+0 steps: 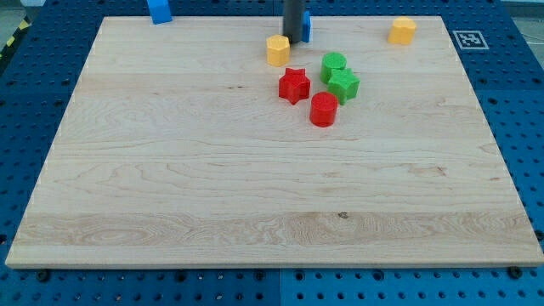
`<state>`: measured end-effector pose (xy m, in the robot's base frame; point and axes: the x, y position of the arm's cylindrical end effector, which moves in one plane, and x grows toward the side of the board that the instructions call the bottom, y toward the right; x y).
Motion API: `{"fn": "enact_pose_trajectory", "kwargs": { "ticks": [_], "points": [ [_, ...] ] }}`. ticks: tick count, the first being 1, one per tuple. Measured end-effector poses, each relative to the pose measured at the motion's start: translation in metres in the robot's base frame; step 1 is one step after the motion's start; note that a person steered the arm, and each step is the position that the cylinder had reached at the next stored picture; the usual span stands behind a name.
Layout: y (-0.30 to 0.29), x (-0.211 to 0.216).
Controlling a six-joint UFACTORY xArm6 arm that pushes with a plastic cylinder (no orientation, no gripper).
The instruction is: Move the yellow hexagon to the top of the red star
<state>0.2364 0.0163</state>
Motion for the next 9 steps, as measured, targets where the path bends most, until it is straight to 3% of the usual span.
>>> {"fn": "enact_pose_trajectory", "kwargs": {
  "ticks": [1,4,7,9],
  "points": [
    [-0.027,-0.013],
    [0.025,0.06],
    [-0.059,0.026],
    [-0.034,0.069]
  ]
}}
